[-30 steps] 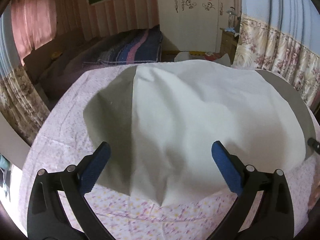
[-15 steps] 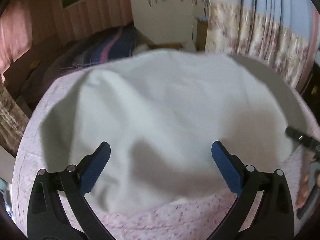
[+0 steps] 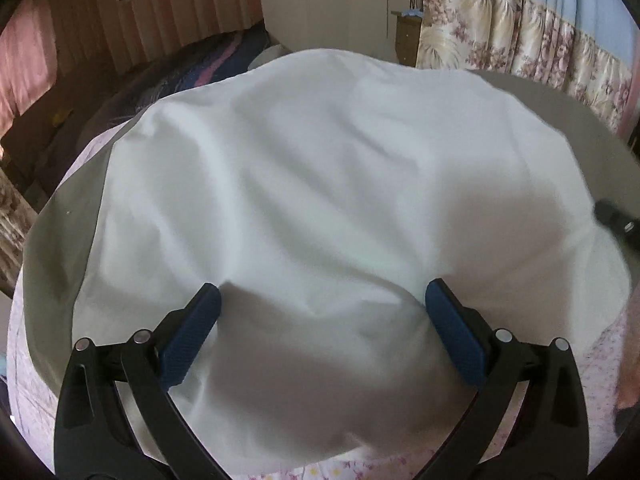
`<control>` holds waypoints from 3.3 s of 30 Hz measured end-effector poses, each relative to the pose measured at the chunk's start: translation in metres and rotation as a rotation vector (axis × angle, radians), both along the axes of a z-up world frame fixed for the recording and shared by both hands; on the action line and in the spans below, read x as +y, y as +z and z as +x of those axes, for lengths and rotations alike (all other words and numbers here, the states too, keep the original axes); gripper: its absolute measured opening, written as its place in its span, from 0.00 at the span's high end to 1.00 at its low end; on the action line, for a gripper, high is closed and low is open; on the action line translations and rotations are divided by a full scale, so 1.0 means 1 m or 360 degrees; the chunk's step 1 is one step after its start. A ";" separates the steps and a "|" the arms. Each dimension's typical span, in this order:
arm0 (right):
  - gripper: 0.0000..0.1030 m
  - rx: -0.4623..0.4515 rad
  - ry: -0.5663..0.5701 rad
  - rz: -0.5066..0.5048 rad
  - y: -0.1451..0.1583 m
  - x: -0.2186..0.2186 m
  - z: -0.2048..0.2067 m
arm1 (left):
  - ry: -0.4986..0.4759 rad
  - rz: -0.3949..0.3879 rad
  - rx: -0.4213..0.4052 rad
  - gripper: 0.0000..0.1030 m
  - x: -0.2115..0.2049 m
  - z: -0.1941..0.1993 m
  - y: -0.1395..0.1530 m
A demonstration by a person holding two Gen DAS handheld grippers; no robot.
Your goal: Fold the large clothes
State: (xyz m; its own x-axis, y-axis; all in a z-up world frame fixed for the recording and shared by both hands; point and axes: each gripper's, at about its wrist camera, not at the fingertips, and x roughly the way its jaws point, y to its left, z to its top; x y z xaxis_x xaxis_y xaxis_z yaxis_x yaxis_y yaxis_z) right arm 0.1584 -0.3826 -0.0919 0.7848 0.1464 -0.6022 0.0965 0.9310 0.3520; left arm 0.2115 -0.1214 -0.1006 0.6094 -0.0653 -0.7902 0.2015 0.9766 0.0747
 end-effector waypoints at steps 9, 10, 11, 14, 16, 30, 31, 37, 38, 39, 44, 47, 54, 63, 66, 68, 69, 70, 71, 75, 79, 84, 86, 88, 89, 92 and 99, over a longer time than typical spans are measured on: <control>0.74 -0.0168 0.0165 -0.0490 0.072 0.069 0.002 | -0.0045 -0.0014 -0.0063 0.03 0.024 -0.006 0.034; 0.75 -0.0196 0.0205 -0.0534 0.082 0.082 0.003 | -0.0044 -0.0018 -0.0082 0.03 0.033 -0.010 0.042; 0.75 -0.0221 0.0249 -0.0564 0.092 0.095 0.004 | -0.0051 -0.0030 -0.0115 0.03 0.047 -0.017 0.054; 0.77 -0.0284 0.0398 -0.0639 0.115 0.137 0.015 | 0.0003 -0.0036 -0.0211 0.03 0.088 -0.025 0.078; 0.78 -0.0324 0.0541 -0.0701 0.128 0.180 0.019 | 0.0066 -0.0038 -0.0250 0.03 0.126 -0.027 0.089; 0.81 0.0128 0.1133 -0.0765 0.008 0.359 0.053 | 0.0379 -0.0006 -0.0104 0.03 0.292 -0.042 0.050; 0.79 0.0126 0.1134 -0.0765 0.009 0.359 0.052 | 0.0383 -0.0017 -0.0086 0.03 0.298 -0.045 0.048; 0.32 0.0082 0.1207 -0.0673 0.044 0.343 0.032 | 0.0374 -0.0067 -0.0127 0.03 0.299 -0.054 0.057; 0.31 0.0055 0.1209 -0.0691 0.051 0.343 0.024 | 0.0370 -0.0064 -0.0134 0.03 0.296 -0.055 0.060; 0.31 0.0018 0.1212 -0.0706 0.060 0.340 0.015 | 0.0365 -0.0063 -0.0139 0.03 0.293 -0.055 0.062; 0.25 -0.0207 0.1154 -0.0592 0.114 0.291 -0.034 | 0.0313 -0.0089 -0.0194 0.03 0.280 -0.065 0.077; 0.22 -0.0271 0.1007 -0.0574 0.132 0.258 -0.035 | 0.0254 -0.0163 -0.0224 0.03 0.266 -0.069 0.091; 0.22 -0.0161 0.0620 -0.0261 0.108 0.169 0.013 | 0.0055 -0.0266 -0.0290 0.03 0.217 -0.068 0.116; 0.22 0.0042 0.0526 -0.0008 0.039 0.151 0.047 | -0.0170 -0.0328 -0.0087 0.06 0.161 -0.021 0.067; 0.22 0.0042 0.0541 0.0008 0.033 0.152 0.050 | -0.0235 -0.0298 0.0019 0.61 0.157 -0.010 0.046; 0.22 0.0036 0.0568 -0.0008 0.030 0.157 0.051 | -0.0260 -0.0186 -0.0014 0.78 0.153 -0.015 0.040; 0.22 0.0027 0.0584 -0.0026 0.031 0.161 0.050 | -0.0267 -0.0136 -0.0024 0.79 0.150 -0.017 0.040; 0.22 0.0012 0.0593 -0.0047 0.033 0.164 0.047 | -0.0268 -0.0091 -0.0040 0.81 0.149 -0.021 0.040; 0.23 0.0002 0.0617 -0.0080 0.035 0.170 0.045 | -0.0266 -0.0046 -0.0066 0.82 0.148 -0.024 0.041; 0.46 0.0057 0.0690 -0.0093 0.036 0.188 0.044 | -0.0214 0.0035 -0.0131 0.84 0.156 -0.030 0.048; 0.76 0.0017 0.0706 -0.0087 0.037 0.199 0.047 | -0.0135 0.0073 -0.0209 0.85 0.173 -0.039 0.060; 0.84 -0.0058 0.0860 -0.0263 0.047 0.244 0.038 | 0.0014 0.0058 -0.0231 0.85 0.215 -0.056 0.068; 0.84 -0.0053 0.0896 -0.0391 0.046 0.261 0.035 | 0.0054 0.0054 -0.0177 0.85 0.226 -0.060 0.053; 0.84 -0.0035 0.0915 -0.0460 0.041 0.270 0.034 | 0.0073 0.0070 -0.0142 0.84 0.230 -0.062 0.037; 0.84 -0.0022 0.0914 -0.0471 0.039 0.272 0.035 | 0.0085 0.0073 -0.0128 0.84 0.231 -0.062 0.029; 0.84 -0.0049 0.0879 -0.0613 0.034 0.283 0.030 | 0.0101 0.0103 -0.0108 0.84 0.229 -0.056 0.017; 0.70 -0.0195 0.0722 -0.0432 0.046 0.273 0.001 | 0.0198 0.0144 -0.0182 0.74 0.224 -0.060 0.025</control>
State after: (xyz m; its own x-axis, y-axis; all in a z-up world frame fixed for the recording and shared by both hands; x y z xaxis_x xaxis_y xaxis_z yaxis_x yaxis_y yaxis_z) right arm 0.1596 -0.1094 -0.0459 0.7458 0.3387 -0.5737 -0.3629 0.9287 0.0765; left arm 0.1516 0.1031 -0.0760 0.6946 0.0843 -0.7144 0.0645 0.9818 0.1786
